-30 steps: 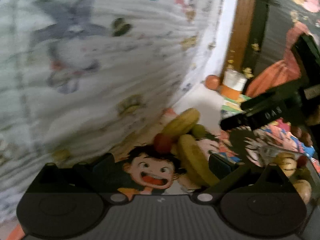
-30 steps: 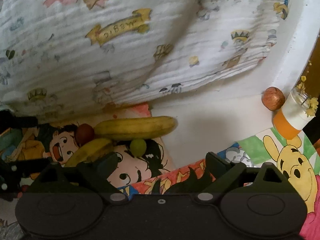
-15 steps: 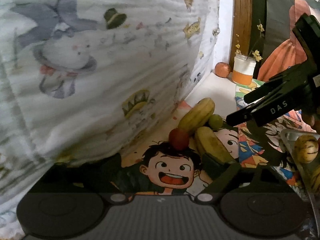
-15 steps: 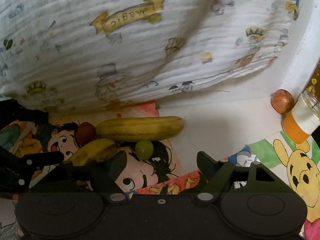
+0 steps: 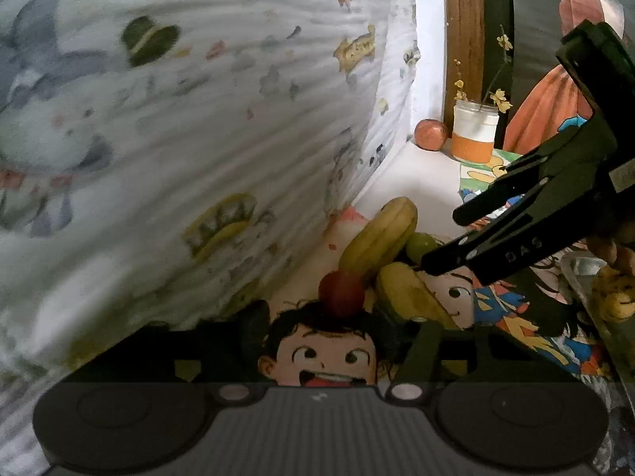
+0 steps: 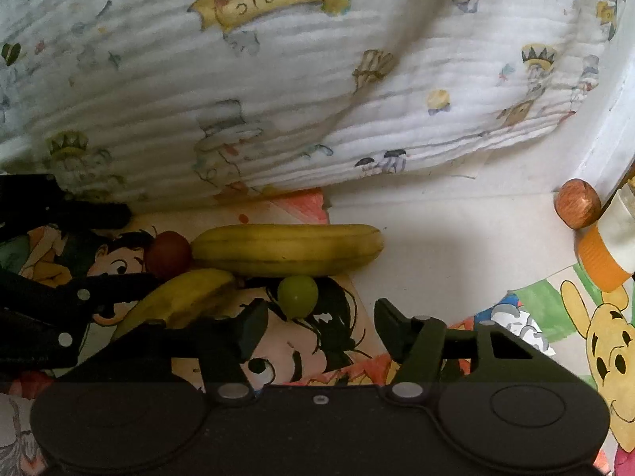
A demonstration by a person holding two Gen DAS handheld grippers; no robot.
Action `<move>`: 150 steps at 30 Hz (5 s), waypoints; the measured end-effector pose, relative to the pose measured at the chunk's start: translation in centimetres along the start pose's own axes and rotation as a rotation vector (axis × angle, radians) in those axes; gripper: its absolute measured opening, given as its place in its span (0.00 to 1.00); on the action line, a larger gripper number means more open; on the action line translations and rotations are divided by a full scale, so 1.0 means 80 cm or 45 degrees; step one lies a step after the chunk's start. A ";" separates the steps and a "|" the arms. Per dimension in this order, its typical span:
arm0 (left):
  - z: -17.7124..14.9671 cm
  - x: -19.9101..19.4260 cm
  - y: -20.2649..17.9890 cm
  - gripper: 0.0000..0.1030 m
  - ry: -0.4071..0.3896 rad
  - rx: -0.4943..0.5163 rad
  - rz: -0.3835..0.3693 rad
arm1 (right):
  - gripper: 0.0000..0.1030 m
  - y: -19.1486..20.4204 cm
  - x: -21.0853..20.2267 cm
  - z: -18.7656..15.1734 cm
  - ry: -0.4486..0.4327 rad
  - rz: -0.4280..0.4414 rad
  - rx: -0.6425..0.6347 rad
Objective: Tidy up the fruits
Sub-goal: 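Grasp the red tomato with the left tool while the right tool grasps the green grape, then carry the red tomato and green grape over the metal tray with both tools, then lower and open the left tool to release the tomato while the right tool releases the grape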
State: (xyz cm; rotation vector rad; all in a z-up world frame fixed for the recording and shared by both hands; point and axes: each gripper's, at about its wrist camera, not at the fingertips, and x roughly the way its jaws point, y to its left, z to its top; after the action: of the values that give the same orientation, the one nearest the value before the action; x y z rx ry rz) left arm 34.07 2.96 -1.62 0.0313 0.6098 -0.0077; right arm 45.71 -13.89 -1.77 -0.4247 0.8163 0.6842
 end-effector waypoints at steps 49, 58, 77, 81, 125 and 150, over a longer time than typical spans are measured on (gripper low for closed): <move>0.005 -0.061 -0.008 0.29 -0.086 -0.081 -0.121 | 0.24 0.039 -0.122 -0.042 -0.166 0.052 0.131; -0.002 -0.109 -0.030 0.29 -0.130 -0.071 -0.163 | 0.24 0.052 -0.186 -0.090 -0.230 0.007 0.161; -0.027 -0.191 -0.101 0.29 -0.197 -0.144 -0.288 | 0.24 0.075 -0.305 -0.206 -0.404 -0.206 0.332; -0.040 -0.198 -0.119 0.29 -0.177 -0.153 -0.329 | 0.24 0.085 -0.324 -0.240 -0.436 -0.280 0.353; -0.121 -0.182 -0.200 0.30 0.071 -0.068 -0.436 | 0.26 0.135 -0.298 -0.362 -0.432 -0.544 0.671; -0.108 -0.230 -0.159 0.70 -0.069 -0.218 -0.409 | 0.86 0.165 -0.364 -0.360 -0.567 -0.642 0.738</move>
State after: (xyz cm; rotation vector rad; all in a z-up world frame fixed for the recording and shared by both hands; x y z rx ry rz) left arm 13.80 -9.53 1.47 -0.2324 0.5540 -0.2663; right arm 7.23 -32.77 1.85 0.0598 0.4223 0.0446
